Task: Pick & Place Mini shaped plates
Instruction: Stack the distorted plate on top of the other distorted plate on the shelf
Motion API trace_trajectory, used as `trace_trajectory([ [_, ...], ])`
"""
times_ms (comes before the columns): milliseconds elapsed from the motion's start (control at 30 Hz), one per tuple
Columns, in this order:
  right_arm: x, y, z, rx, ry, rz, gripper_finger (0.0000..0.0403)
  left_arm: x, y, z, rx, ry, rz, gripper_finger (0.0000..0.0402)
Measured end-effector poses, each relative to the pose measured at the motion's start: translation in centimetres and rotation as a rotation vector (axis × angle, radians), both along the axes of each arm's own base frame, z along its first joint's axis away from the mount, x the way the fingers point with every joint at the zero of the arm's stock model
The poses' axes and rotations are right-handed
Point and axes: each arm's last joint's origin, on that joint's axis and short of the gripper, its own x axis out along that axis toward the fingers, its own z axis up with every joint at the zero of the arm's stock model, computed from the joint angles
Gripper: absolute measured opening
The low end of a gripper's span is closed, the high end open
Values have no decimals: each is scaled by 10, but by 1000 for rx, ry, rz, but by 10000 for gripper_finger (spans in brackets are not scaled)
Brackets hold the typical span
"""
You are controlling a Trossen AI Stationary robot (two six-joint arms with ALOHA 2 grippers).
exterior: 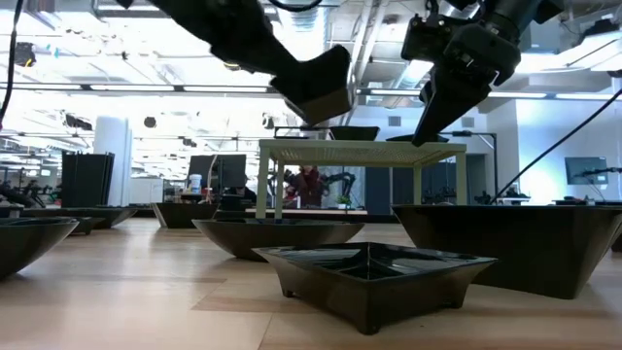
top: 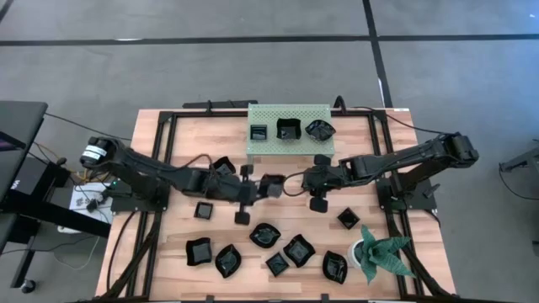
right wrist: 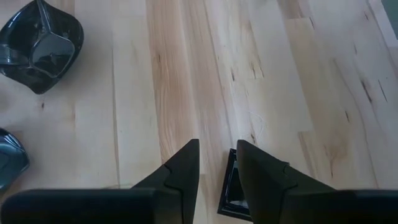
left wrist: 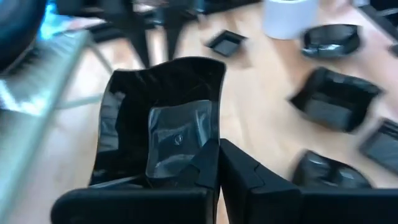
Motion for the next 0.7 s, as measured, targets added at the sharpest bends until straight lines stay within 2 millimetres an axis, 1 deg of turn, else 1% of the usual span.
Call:
trace_trajectory([
  [133,-5,0,5,1,-5,0,102,8,28,10,62,-24,57,7],
  [333,-17,-2,17,0,-28,-2,102,18,70,33,108,-81,162,7],
  [500,-22,-6,25,0,-59,-16,102,22,92,53,155,-125,161,8],
  [600,-24,-8,26,-23,-67,6,102,27,104,62,180,-147,171,7],
  [700,-24,-11,23,-35,-55,10,102,40,118,62,170,-144,167,6],
])
